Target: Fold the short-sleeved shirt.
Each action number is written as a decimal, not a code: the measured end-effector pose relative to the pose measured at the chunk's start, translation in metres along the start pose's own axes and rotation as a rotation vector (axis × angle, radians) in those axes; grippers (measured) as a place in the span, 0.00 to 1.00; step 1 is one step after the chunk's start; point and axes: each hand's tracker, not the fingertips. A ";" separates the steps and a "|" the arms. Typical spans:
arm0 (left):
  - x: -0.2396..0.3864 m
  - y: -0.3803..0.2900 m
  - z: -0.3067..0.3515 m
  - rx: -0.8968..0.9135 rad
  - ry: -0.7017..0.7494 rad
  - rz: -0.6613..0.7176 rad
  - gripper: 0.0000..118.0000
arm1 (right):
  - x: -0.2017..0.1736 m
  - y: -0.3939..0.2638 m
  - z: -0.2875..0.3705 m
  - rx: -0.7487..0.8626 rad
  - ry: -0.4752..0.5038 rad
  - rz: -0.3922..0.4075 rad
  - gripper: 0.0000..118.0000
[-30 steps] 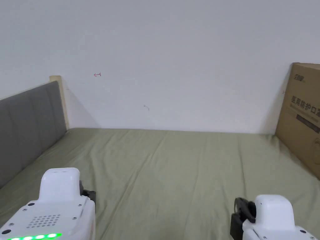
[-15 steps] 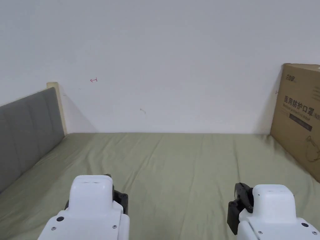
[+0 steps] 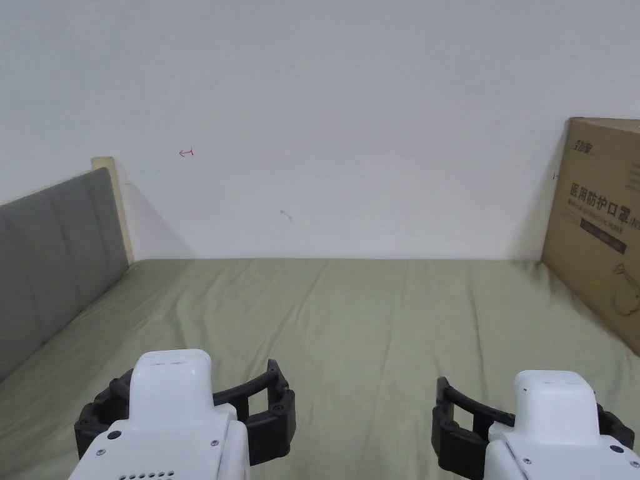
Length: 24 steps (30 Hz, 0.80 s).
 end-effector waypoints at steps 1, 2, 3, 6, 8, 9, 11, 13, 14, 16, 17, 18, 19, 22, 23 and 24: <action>0.000 0.001 -0.001 -0.004 -0.007 -0.003 0.98 | 0.000 0.000 0.001 0.001 -0.001 -0.002 0.89; 0.000 0.001 -0.001 -0.004 -0.017 -0.003 0.98 | -0.001 0.000 -0.001 0.000 -0.011 0.001 0.93; 0.000 0.001 -0.002 -0.002 -0.021 -0.003 0.98 | -0.001 0.000 -0.002 0.005 -0.017 0.005 0.96; 0.001 0.004 -0.002 -0.014 -0.030 -0.012 0.98 | -0.001 0.000 -0.001 0.012 -0.022 0.005 0.99; 0.001 0.006 -0.005 -0.038 -0.028 0.008 0.97 | 0.000 0.000 -0.001 0.013 -0.018 -0.001 0.99; 0.003 0.007 -0.006 -0.049 -0.019 0.008 0.97 | 0.001 0.000 -0.001 0.013 -0.019 -0.001 0.99; 0.006 0.007 -0.011 -0.076 -0.018 -0.016 0.97 | 0.000 0.000 -0.003 0.008 -0.027 0.007 0.99; 0.007 0.004 -0.010 -0.069 -0.028 -0.030 0.97 | 0.000 -0.001 -0.002 0.005 -0.043 0.021 0.99; 0.010 0.004 -0.009 -0.062 -0.023 -0.040 0.97 | 0.000 -0.001 -0.002 0.008 -0.051 0.025 0.99; 0.013 0.001 -0.006 -0.043 -0.014 -0.084 0.97 | 0.002 -0.001 -0.001 0.008 -0.051 0.017 0.99; 0.015 0.000 -0.004 -0.030 -0.007 -0.102 0.97 | 0.004 -0.002 -0.001 0.007 -0.047 0.006 0.99; 0.017 -0.002 -0.002 -0.020 0.001 -0.112 0.97 | 0.005 -0.002 -0.002 0.004 -0.043 -0.004 0.99; 0.018 -0.002 0.000 -0.016 0.013 -0.103 0.98 | 0.007 -0.002 -0.003 -0.003 -0.035 -0.012 0.99; 0.015 0.001 -0.001 -0.085 0.035 -0.064 0.98 | 0.011 -0.003 -0.004 -0.007 -0.018 -0.015 0.99; 0.012 0.002 -0.003 -0.103 -0.016 -0.056 0.98 | 0.012 -0.004 -0.004 -0.009 -0.026 -0.007 0.99; 0.008 0.003 -0.005 -0.099 -0.060 -0.037 0.98 | 0.012 -0.004 -0.004 -0.007 -0.033 -0.003 0.99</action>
